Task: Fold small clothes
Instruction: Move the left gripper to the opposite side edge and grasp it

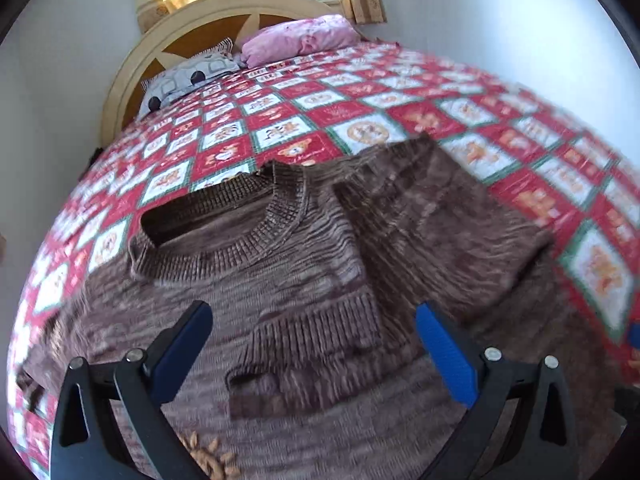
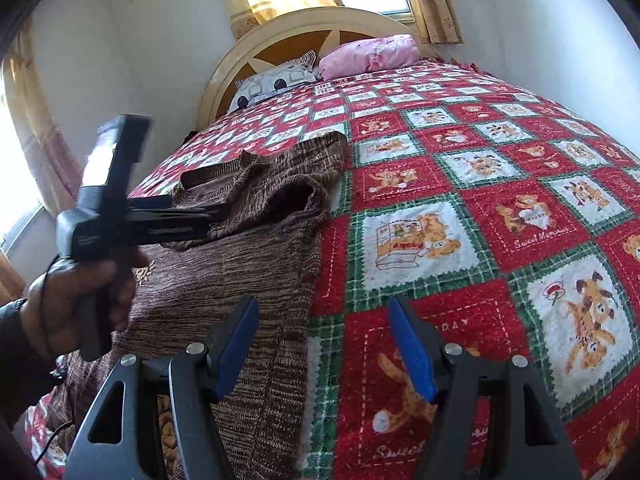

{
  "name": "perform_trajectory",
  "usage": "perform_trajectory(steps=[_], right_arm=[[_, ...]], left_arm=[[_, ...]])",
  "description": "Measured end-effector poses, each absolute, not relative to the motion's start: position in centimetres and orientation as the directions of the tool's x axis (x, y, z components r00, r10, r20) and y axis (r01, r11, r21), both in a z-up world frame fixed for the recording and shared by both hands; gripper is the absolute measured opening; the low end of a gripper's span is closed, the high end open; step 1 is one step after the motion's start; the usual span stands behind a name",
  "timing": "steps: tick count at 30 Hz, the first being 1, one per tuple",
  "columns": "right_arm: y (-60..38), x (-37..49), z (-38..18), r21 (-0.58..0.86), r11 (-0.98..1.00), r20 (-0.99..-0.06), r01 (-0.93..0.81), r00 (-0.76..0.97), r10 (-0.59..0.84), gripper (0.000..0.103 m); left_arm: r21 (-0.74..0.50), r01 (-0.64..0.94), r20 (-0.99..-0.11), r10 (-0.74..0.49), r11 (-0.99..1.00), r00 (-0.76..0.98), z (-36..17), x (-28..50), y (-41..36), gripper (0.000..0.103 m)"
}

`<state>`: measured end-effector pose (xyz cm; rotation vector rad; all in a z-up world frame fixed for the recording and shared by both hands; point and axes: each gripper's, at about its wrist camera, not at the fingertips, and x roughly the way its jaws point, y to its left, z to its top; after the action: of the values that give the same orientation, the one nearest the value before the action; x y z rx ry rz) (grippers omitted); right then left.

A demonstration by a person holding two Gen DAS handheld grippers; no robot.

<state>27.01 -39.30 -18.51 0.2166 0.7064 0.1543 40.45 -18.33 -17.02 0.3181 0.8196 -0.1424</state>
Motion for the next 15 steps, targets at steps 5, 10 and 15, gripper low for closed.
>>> perform_trajectory(steps=[5,10,15], right_arm=[[-38.9,27.2,-18.6,0.233,0.97,-0.632,-0.072,0.747,0.207,0.072],[-38.7,27.3,-18.7,0.216,0.974,-0.64,-0.073,0.743,0.198,0.074],[-38.7,27.4,-18.7,0.216,0.974,-0.643,-0.072,0.74,0.197,0.074]], left_arm=[[0.376,0.077,-0.666,0.212,0.923,0.715,-17.2,43.1,-14.7,0.103],[0.166,0.046,-0.757,0.098,0.985,0.646,-17.3,44.0,-9.1,0.097],[0.05,0.123,-0.765,-0.041,0.991,0.643,-17.2,41.7,-10.2,0.081]])
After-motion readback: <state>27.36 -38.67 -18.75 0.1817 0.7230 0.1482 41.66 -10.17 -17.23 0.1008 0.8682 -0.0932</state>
